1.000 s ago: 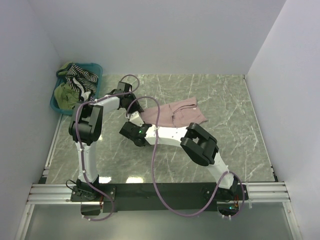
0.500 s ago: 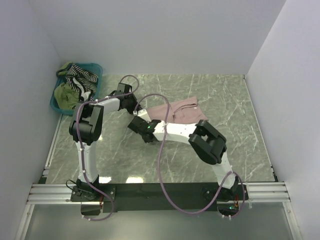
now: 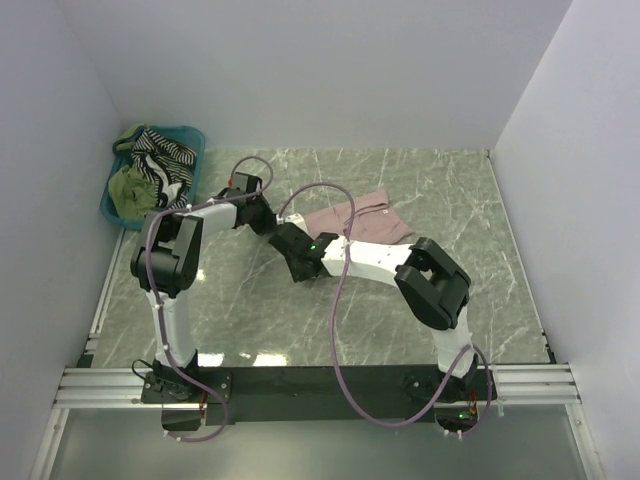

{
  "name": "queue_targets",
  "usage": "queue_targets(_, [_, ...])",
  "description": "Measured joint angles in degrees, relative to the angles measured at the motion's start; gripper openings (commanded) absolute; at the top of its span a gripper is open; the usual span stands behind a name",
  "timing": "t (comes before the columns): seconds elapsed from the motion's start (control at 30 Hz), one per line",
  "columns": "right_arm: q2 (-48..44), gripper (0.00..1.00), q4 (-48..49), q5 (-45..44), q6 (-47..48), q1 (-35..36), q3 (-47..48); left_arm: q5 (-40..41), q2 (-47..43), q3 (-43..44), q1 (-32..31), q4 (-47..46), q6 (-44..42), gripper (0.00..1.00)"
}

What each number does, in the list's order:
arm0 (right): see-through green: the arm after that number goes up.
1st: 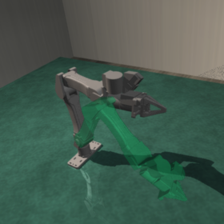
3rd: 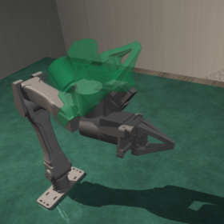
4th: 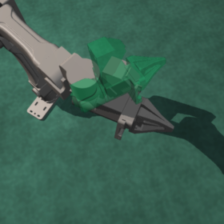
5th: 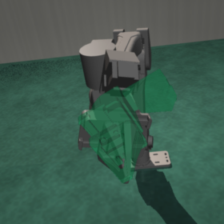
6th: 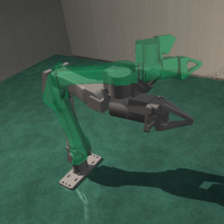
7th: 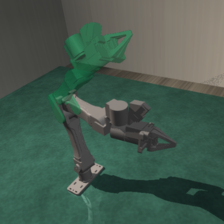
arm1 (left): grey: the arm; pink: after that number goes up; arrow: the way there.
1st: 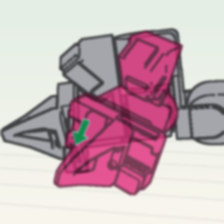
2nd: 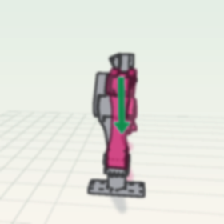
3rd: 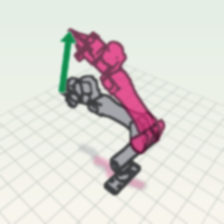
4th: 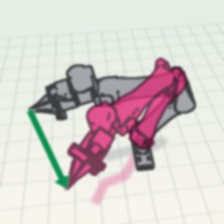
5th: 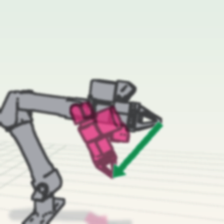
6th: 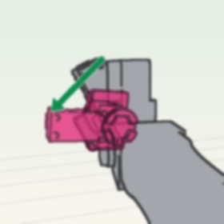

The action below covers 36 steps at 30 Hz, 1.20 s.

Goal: Fold and stack the tank tops
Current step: Fold the tank top

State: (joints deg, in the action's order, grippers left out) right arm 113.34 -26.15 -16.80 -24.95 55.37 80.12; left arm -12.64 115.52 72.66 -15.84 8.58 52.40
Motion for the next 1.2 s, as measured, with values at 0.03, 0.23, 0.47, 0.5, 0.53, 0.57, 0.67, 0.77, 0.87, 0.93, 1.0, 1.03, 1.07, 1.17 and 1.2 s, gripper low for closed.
queue_targets(0.03, [-0.02, 0.0, 0.02, 0.44, 0.02, 0.07, 0.0, 0.63, -0.42, -0.33, 0.0, 0.28, 0.04, 0.01])
queue_targets(0.23, [-0.39, 0.0, -0.09, 3.93, -0.04, 1.33, 0.31, 5.09, -4.39, -2.56, 0.44, 3.89, 0.02, 0.01])
queue_targets(0.47, [0.09, 0.0, -0.92, 9.55, -0.55, 6.47, 8.48, 8.31, -12.44, -6.21, 5.31, 9.42, -0.87, 0.01])
queue_targets(0.5, [0.46, 0.0, -0.9, 10.62, -0.74, 6.97, 10.54, 8.66, -13.86, -6.67, 6.51, 10.32, -1.33, 0.01])
queue_targets(0.53, [0.83, 0.0, -0.52, 11.89, -0.94, 7.37, 12.55, 9.01, -15.15, -6.95, 7.54, 11.3, -1.81, 0.01])
queue_targets(0.57, [1.14, 0.0, -0.31, 13.27, -1.16, 7.65, 14.34, 9.33, -16.61, -7.08, 8.7, 12.41, -2.25, 0.01])
queue_targets(0.67, [1.6, 0.0, 0.02, 16.9, -1.75, 7.98, 18.38, 9.97, -19.96, -6.62, 11.21, 15.15, -3.74, 0.01])
queue_targets(0.77, [1.68, 0.0, 0.2, 19.04, -2.4, 7.5, 20.55, 9.84, -20.44, -3.98, 11.54, 17.11, -4.7, 0.01])
queue_targets(0.87, [1.68, 0.0, 1.16, 21.16, -3.17, 6.03, 20.63, 9.05, -19.39, -0.28, 10.49, 18.29, -4.92, 0.01])
queue_targets(0.93, [1.55, 0.0, 2.64, 22.51, -3.96, 4.5, 19.08, 8.83, -17.9, 2.56, 9.11, 18.62, -4.9, 0.01])
queue_targets(1.0, [0.87, 0.0, 4.87, 23.69, -4.66, 2.73, 15.93, 8.74, -16.15, 4.9, 7.23, 18.49, -4.68, 0.01])
queue_targets(1.03, [0.24, 0.0, 5.6, 24.13, -5.2, 1.7, 13.6, 8.72, -15.28, 5.9, 6.14, 18.51, -4.61, 0.01])
queue_targets(1.07, [-0.48, 0.0, 6.27, 24.59, -5.7, 0.68, 11.1, 8.57, -14.47, 6.78, 5.14, 18.62, -4.52, 0.01])
queue_targets(1.17, [-3.74, 0.0, 8.31, 25.49, -7.13, -2.43, 3.04, 8.37, -11.96, 9.7, 2.1, 18.64, -3.54, 0.01])
queue_targets(1.2, [-4.83, 0.0, 8.98, 25.55, -7.5, -3.15, 1.05, 8.33, -11.45, 10.36, 1.25, 18.67, -3.17, 0.01])
